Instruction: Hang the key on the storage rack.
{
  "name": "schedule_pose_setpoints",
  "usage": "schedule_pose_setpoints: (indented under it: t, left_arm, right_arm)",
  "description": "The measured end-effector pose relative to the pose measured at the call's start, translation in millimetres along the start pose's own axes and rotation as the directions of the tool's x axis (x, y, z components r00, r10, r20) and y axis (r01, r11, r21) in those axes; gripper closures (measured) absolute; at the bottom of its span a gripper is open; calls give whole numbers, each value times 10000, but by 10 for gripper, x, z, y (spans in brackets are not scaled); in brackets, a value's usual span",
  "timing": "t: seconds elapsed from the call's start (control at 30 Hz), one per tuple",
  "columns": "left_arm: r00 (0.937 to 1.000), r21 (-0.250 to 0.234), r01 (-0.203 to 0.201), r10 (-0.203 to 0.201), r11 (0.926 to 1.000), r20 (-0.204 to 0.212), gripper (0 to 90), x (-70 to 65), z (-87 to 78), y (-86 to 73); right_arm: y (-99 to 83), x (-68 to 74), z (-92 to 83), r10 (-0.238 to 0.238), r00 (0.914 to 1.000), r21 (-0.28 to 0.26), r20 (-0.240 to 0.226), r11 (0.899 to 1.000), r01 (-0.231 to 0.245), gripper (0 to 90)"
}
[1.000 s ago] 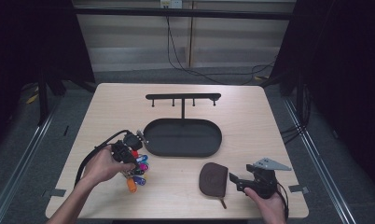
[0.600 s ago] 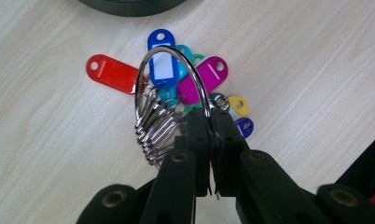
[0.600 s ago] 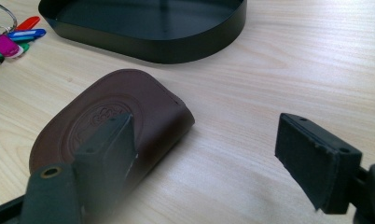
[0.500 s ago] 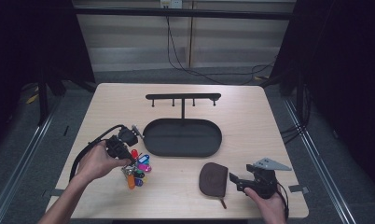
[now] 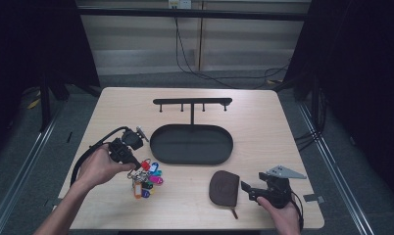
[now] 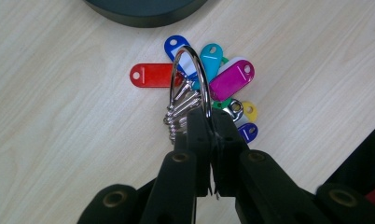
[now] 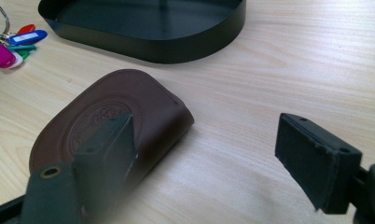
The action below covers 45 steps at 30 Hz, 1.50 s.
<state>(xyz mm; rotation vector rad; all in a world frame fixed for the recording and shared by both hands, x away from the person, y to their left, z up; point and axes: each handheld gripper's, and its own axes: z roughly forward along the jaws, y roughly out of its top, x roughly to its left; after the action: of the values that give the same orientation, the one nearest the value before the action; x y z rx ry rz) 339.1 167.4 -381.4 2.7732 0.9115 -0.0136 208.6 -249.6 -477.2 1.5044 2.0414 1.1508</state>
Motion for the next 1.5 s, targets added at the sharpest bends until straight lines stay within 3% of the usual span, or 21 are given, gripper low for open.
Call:
schedule_pose_setpoints:
  t: [0.2, 0.67, 0.73, 0.9, 1.5]
  left_arm:
    - [9998, -42, -116, 115, 9999, -183, 879, -7, -77, 20]
    - [9998, 231, -174, 177, 9996, -112, 880, -27, -228, 79]
    - [9997, 178, -241, 241, 9996, -29, 880, -16, -263, 83]
    - [10000, 47, 19, -19, 10000, -62, 880, 15, -345, 91]
    - [9992, -354, -389, 391, 9986, 63, 880, -40, -609, 162]
  right_arm:
    - [0, -1, -1, 6, 10000, 36, -9, 10000, -6, 202]
    - [1, -3, 0, -41, 9999, 90, -147, 10000, 42, 203]
    - [1, -4, 2, -44, 9999, 108, -145, 9999, 46, 203]
    - [4, -5, 10, -19, 9999, 113, -137, 9999, 21, 203]
    - [3, -10, 14, 15, 10000, 168, -59, 9999, -14, 203]
